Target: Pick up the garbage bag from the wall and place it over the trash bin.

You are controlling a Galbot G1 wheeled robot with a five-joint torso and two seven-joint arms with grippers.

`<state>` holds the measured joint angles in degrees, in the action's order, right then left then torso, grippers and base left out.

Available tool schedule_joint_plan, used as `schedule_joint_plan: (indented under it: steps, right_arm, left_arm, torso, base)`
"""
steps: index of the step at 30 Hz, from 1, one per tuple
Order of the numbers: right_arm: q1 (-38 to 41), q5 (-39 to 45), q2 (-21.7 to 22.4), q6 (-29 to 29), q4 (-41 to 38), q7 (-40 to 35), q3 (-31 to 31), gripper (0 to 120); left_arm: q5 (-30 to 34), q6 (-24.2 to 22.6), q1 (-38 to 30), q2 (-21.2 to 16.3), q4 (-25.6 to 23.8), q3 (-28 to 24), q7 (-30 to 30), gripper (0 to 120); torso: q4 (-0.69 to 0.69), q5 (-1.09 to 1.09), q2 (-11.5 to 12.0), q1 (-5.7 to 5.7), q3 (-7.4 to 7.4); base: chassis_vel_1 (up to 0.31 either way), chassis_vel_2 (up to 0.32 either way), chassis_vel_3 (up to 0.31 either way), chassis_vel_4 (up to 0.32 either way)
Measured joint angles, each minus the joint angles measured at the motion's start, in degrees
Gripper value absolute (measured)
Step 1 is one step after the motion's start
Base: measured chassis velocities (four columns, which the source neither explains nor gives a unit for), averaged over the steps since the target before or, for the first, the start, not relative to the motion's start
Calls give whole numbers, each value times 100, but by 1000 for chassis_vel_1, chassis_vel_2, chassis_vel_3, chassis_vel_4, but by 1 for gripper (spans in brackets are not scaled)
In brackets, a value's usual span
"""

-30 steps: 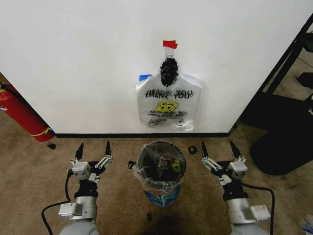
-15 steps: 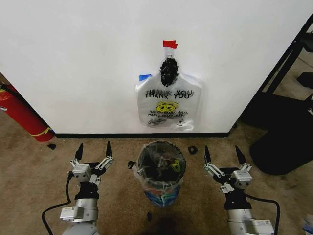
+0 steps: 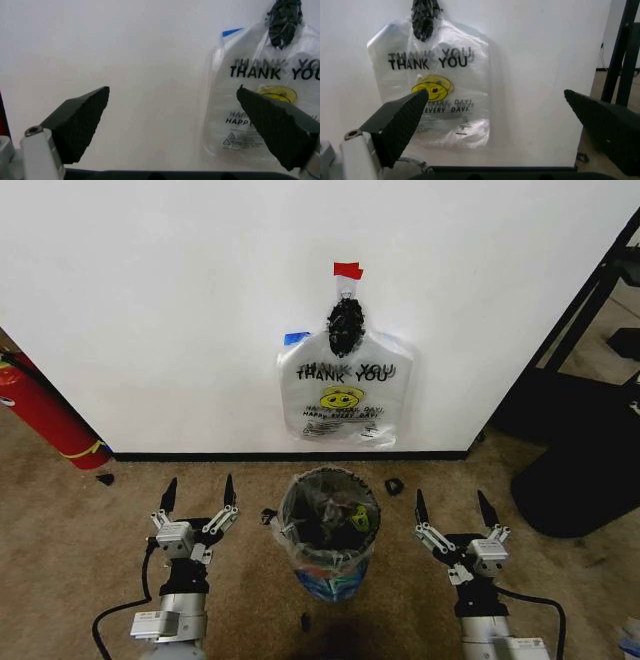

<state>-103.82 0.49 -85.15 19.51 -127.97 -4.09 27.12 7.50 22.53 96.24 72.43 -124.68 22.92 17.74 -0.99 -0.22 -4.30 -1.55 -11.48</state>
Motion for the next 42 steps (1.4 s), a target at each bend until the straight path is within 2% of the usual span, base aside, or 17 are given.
schedule_joint_plan:
  steps: [6,42]
  right_arm:
    - [17,94,90,-84,-64,-25,12,100]
    - [-27,180,172,-374,-147,-31,-111,100]
  left_arm:
    - [-108,9,19,100,8,-62,5,100]
    - [-236,94,13,117,52,-97,44,100]
  torso:
    - [0,0,0,0,0]
    - [0,0,0,0,0]
  base:
    - [0,0,0,0]
    - [0,0,0,0]
